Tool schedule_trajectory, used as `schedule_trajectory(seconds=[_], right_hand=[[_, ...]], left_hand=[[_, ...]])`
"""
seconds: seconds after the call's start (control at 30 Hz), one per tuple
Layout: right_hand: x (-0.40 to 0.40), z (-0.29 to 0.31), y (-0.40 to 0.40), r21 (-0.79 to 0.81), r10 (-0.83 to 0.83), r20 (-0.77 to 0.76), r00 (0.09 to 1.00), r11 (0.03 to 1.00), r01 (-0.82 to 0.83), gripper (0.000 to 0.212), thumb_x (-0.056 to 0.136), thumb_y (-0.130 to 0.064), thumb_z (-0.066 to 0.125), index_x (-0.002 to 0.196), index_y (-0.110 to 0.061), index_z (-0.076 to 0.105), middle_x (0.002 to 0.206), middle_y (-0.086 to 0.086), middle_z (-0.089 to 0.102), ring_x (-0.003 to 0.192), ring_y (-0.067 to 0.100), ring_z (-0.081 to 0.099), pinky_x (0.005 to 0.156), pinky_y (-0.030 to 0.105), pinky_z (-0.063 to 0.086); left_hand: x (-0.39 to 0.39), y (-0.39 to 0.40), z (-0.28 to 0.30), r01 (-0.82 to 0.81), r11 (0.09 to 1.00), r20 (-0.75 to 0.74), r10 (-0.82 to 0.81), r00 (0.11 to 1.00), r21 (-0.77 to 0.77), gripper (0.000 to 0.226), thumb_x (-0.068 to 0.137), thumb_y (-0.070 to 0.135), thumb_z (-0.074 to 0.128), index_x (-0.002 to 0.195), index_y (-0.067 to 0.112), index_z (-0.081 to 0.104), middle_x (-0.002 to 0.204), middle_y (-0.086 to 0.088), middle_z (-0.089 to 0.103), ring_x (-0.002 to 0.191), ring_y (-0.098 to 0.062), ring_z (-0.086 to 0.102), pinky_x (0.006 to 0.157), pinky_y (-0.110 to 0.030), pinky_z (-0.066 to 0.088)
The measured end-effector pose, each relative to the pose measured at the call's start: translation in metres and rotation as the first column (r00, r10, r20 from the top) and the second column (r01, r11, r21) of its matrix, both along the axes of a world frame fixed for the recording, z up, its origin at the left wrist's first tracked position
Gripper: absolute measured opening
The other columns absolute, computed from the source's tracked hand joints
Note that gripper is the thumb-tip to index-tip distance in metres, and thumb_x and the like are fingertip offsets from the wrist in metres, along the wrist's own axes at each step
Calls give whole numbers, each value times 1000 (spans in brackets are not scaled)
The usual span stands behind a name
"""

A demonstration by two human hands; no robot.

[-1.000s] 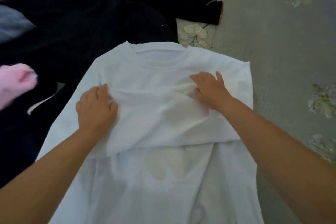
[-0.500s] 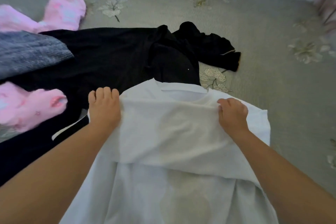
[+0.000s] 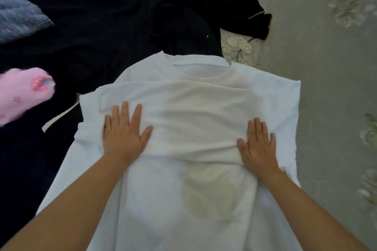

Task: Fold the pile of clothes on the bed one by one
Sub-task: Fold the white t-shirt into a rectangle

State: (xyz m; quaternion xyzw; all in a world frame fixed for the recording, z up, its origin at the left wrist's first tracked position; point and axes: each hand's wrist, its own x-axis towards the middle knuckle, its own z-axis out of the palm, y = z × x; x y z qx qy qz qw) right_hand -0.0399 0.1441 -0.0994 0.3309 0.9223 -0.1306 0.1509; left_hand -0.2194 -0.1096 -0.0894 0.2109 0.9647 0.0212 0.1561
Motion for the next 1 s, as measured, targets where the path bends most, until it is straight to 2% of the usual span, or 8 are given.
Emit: schedule_trajectory(seconds=[0.13, 0.23, 0.33, 0.43, 0.6, 0.73, 0.87, 1.0], right_hand=[[-6, 6, -3, 14, -22, -7, 1000, 1000, 22, 74, 86, -55, 17, 146, -14, 4, 155, 10, -2, 143, 26, -3, 112, 43, 2], [-13, 22, -21, -63, -45, -168, 985, 997, 34, 76, 81, -50, 24, 145, -10, 15, 153, 16, 3, 142, 31, -2, 112, 45, 4], [-17, 27, -50, -72, 172, -351, 921, 975, -210, 66, 83, -36, 45, 136, 1, 34, 145, 29, 19, 136, 40, 12, 109, 50, 15], [-23, 20, -65, -70, 288, -212, 934, 949, -309, 63, 87, -35, 39, 141, -7, 25, 150, 23, 12, 140, 37, 10, 112, 44, 10], [-38, 29, -87, 14, 252, -53, 966, 968, -252, 61, 96, -32, 37, 146, -12, 10, 153, 19, 2, 142, 31, 2, 112, 43, 2], [-38, 47, -160, -3, 557, -157, 815, 825, -565, 56, 92, -31, 31, 143, -9, 23, 152, 20, 8, 141, 34, 5, 113, 42, 0], [-47, 44, -233, -24, 770, -183, 611, 617, -786, 52, 96, -32, 32, 144, -15, 22, 154, 12, 7, 142, 29, 0, 112, 37, -7], [-72, 39, -267, -17, 822, -99, 560, 562, -827, 54, 98, -34, 29, 147, -20, 11, 156, 6, -1, 143, 23, -7, 112, 38, -9]], left_hand=[[-2, 0, -2, -4, 1000, 37, 5, 999, -16, 68, 90, 59, 18, 147, 26, 1, 155, -9, -2, 142, -27, -4, 113, -39, -3], [-3, -3, 5, 5, 1000, 73, -7, 997, 28, 63, 94, 48, 28, 147, 25, 2, 155, -9, -3, 142, -25, -4, 112, -38, -4], [15, -23, 18, 65, 985, 0, -66, 998, 162, 65, 90, 50, 23, 145, 15, 19, 153, -13, 12, 142, -28, 7, 112, -42, 2], [48, -61, 25, -11, 966, -26, 19, 999, 257, 71, 85, 48, 22, 140, 4, 32, 147, -20, 26, 138, -36, 19, 110, -50, 14], [107, -140, 21, -347, 922, 76, 339, 938, 172, 71, 91, 32, 54, 140, -7, 22, 148, -27, 17, 139, -39, 10, 112, -48, 13], [144, -189, 22, -580, 808, 168, 561, 811, 100, 67, 90, 23, 54, 139, -9, 20, 141, -28, 30, 130, -39, 28, 106, -44, 24], [180, -229, 14, -651, 759, 131, 644, 754, 14, 34, 91, 19, 50, 120, 0, 52, 111, -20, 55, 103, -34, 48, 85, -40, 37], [189, -255, 20, -733, 651, 131, 724, 678, 199, 25, 93, 11, 45, 106, 4, 65, 91, -17, 58, 87, -29, 51, 72, -33, 36]])
